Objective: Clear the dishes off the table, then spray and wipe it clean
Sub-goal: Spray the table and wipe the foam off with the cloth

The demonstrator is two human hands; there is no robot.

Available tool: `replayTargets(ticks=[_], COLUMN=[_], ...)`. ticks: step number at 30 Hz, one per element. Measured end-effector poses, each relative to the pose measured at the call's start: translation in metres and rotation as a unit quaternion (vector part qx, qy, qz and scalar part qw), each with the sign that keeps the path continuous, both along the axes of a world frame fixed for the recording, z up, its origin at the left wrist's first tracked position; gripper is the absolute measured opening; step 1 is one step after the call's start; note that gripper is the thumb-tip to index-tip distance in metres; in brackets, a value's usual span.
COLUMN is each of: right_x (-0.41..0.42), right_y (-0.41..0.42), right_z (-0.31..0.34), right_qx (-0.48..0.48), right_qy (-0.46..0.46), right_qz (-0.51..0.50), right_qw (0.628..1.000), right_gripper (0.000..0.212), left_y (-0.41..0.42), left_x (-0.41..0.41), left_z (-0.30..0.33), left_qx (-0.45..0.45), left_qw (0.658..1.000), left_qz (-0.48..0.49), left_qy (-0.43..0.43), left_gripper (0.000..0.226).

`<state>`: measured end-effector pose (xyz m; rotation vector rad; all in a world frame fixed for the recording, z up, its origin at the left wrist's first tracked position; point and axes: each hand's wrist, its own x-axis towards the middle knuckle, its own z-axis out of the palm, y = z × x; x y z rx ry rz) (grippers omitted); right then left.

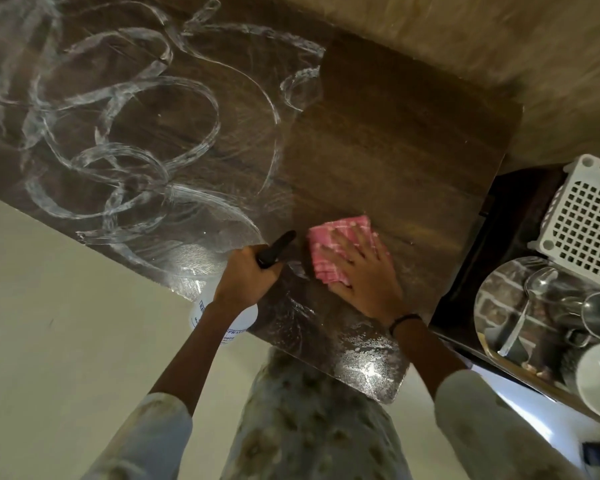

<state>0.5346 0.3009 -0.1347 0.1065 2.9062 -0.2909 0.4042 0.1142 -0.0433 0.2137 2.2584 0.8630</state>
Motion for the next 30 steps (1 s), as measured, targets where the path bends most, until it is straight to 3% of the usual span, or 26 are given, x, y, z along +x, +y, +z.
replayTargets(ticks=[4,8,13,18,21,26,30], right_x=[-0.008,-0.060,-0.080,-0.024,-0.010,-0.071,-0.095], right_y=[0.033,0.008,-0.043,-0.042,-0.017,-0.045,-0.085], right_z=[0.007,0.007,0.002,0.000,0.005,0.011,0.008], right_qx=[-0.001,-0.008,-0.021,0.015,0.021,-0.023,-0.049], right_qy=[-0.022,-0.005,0.022,0.004,-0.020,-0.012,0.003], right_qz=[-0.088,-0.185,-0.101,0.020,-0.042,-0.219,-0.141], right_qw=[0.996,0.983,0.994,1.000,0.999,0.975,0.989], right_gripper=[0.068,0.066,0.061,0.065,0.066,0.065,0.059], left_y=[-0.010,-0.022,-0.034,-0.049,-0.058,-0.070,-0.077], left_x=[0.001,0.004,0.009,0.011,0.011,0.017,0.026], left_z=[-0.004,-0.012,-0.015,-0.015,-0.016,-0.017,-0.017], left_qx=[0.007,-0.002,-0.003,-0.002,0.001,0.015,0.028], left_qw=[1.000,1.000,1.000,1.000,0.999,0.998,0.996], left_qz=[0.008,0.001,0.009,-0.015,-0.034,-0.067,-0.085], left_qy=[0.019,0.026,0.021,0.007,-0.001,-0.002,0.000], left_gripper=[0.010,0.012,0.012,0.010,0.009,0.008,0.015])
